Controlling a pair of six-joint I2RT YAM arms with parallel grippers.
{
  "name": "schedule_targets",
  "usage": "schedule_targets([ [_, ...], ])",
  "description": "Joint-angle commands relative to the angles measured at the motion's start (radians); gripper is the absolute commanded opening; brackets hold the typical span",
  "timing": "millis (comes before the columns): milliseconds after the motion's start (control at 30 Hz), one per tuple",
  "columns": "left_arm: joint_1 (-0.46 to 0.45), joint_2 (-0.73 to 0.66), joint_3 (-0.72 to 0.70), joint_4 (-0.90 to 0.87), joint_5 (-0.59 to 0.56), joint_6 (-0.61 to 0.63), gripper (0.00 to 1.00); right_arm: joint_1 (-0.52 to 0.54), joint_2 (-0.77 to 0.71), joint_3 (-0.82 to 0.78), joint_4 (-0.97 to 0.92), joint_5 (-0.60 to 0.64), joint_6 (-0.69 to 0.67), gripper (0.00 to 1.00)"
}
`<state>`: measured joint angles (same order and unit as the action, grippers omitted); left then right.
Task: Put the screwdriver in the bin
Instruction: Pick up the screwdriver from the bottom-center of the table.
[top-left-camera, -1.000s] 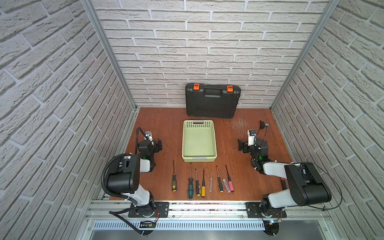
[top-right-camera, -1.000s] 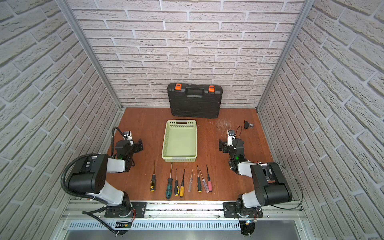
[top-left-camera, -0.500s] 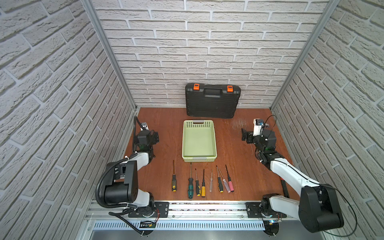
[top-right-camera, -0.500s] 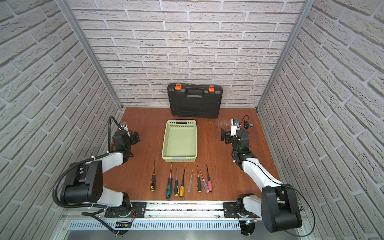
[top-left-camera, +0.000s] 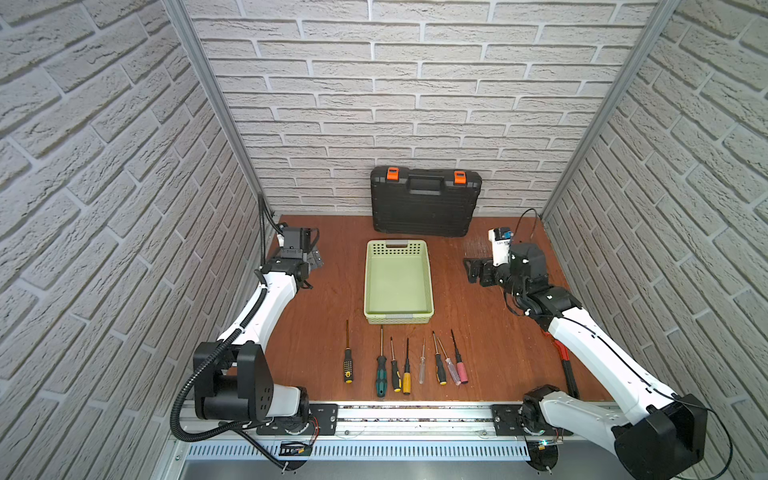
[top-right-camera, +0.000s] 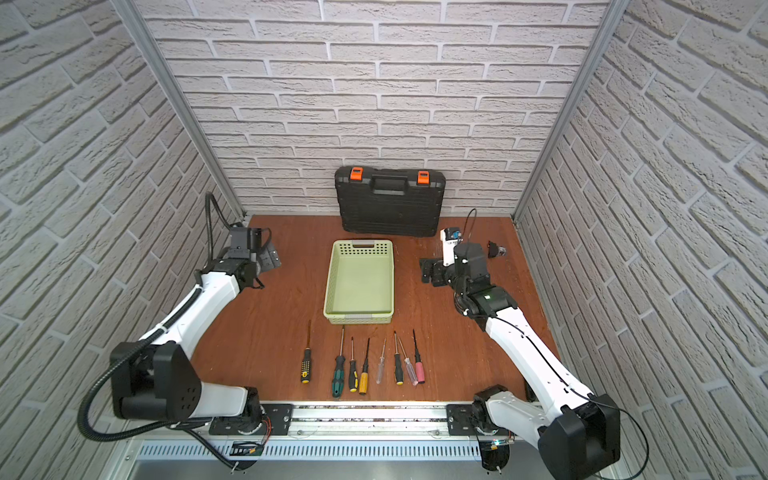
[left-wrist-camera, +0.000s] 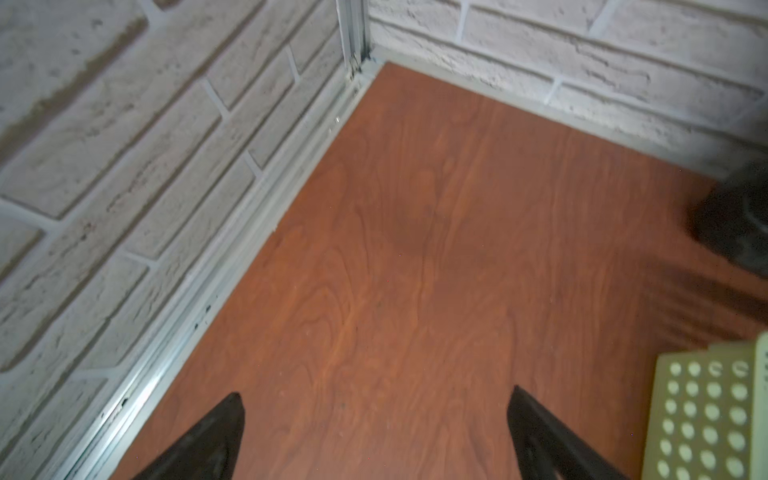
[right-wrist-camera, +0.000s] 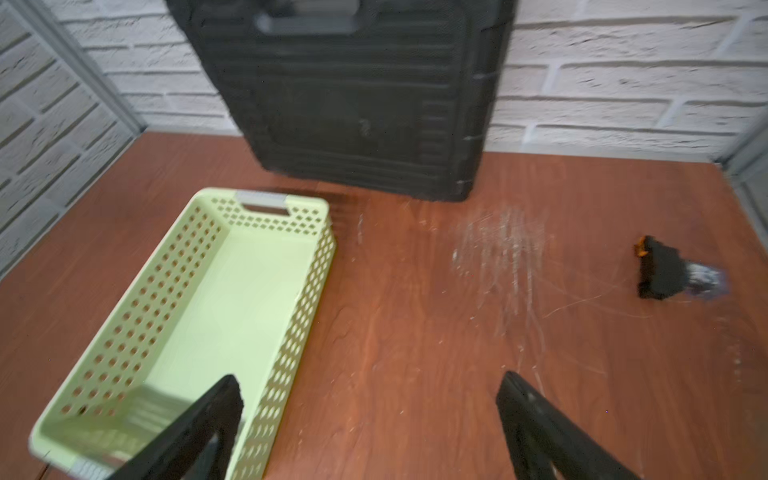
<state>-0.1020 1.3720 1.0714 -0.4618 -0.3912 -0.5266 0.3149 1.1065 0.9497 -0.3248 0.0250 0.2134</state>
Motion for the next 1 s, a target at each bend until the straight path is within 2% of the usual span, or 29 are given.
schedule_targets([
  [0, -0.048, -0.058, -0.013, -0.140, 0.038, -0.042, 0.98, 0.066, -0.029, 0.051, -0.251, 0.022, 0.083, 0.94],
  [100, -0.077, -0.072, -0.061, -0.144, 0.086, -0.030, 0.98, 0.132, -0.059, 0.047, -0.383, 0.035, 0.150, 0.91],
  [233, -0.081, -0.093, -0.131, -0.117, 0.136, -0.076, 0.98, 0.244, -0.101, 0.034, -0.547, 0.067, 0.267, 0.87],
  [400, -0.080, -0.114, -0.136, -0.112, 0.166, -0.104, 0.98, 0.372, -0.099, 0.017, -0.699, 0.078, 0.410, 0.82],
  [500, -0.080, -0.131, -0.137, -0.112, 0.176, -0.110, 0.98, 0.452, -0.064, -0.034, -0.706, 0.039, 0.494, 0.74],
  [600, -0.081, -0.164, -0.154, -0.115, 0.178, -0.121, 0.98, 0.515, -0.029, -0.081, -0.675, 0.023, 0.544, 0.73],
  [767, -0.080, -0.221, -0.202, -0.096, 0.174, -0.123, 0.98, 0.522, 0.051, -0.117, -0.607, 0.022, 0.552, 0.59],
  [967, -0.080, -0.252, -0.209, -0.121, 0.175, -0.107, 0.98, 0.517, 0.154, -0.138, -0.525, 0.023, 0.539, 0.55],
])
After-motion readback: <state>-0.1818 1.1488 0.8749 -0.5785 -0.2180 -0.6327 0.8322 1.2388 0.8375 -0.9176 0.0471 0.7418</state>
